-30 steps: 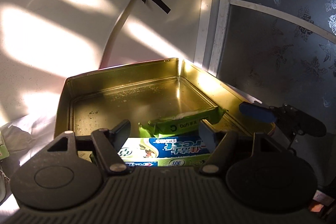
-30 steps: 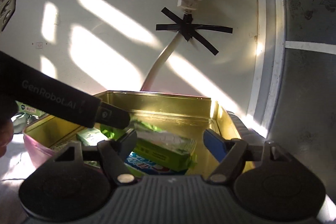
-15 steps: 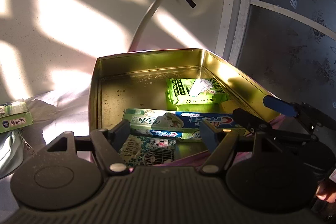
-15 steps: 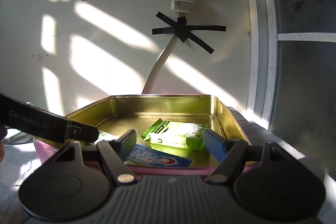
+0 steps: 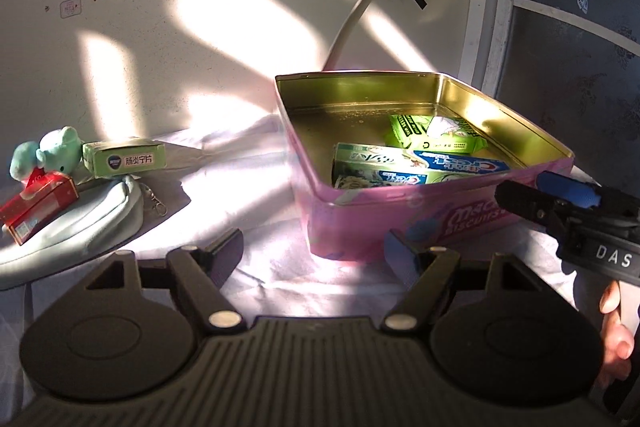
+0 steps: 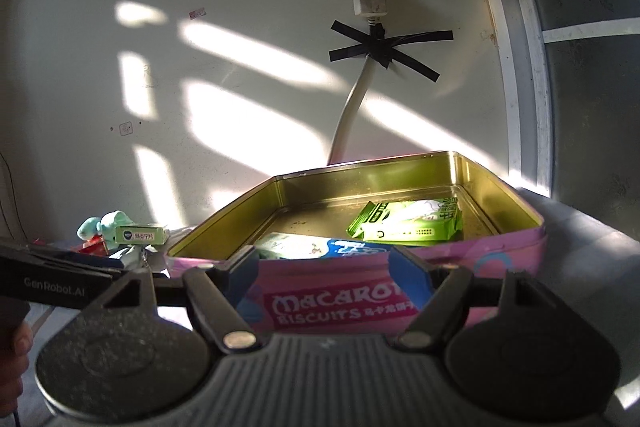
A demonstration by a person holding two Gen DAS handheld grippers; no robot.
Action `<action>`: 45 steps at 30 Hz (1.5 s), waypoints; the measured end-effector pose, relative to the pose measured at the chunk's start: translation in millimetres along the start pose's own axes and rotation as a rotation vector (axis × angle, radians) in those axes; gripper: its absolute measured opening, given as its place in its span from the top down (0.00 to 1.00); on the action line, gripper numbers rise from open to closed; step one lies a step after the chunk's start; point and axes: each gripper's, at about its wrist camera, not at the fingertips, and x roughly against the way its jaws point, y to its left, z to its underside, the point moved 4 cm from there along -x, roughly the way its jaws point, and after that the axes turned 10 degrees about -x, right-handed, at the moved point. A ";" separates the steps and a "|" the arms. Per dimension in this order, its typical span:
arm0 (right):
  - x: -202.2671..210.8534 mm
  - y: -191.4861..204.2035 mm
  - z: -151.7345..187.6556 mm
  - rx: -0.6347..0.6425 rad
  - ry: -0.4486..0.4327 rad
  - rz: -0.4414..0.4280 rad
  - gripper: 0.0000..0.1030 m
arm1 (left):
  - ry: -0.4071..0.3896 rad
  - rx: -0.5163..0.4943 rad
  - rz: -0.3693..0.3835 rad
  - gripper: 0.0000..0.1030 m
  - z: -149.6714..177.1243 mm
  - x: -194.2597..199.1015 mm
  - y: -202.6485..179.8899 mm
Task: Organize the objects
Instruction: 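Withdraw both grippers from the tin and move the right gripper toward the red box, then close the right gripper on the red box on the light-blue pouch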
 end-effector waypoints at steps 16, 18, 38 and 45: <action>-36.8 146.0 54.6 0.249 0.264 -0.308 0.27 | 0.132 0.218 -0.330 0.23 84.0 23.6 157.3; -46.9 165.4 55.3 0.264 0.289 -0.339 0.27 | 0.124 0.238 -0.407 0.23 90.0 29.4 174.7; -231.0 335.8 46.7 0.452 0.383 -0.458 0.00 | 0.059 0.535 -0.440 0.13 108.4 49.5 222.1; -249.7 324.0 56.6 0.441 0.421 -0.444 0.00 | 0.048 0.566 -0.416 0.12 109.3 53.0 223.8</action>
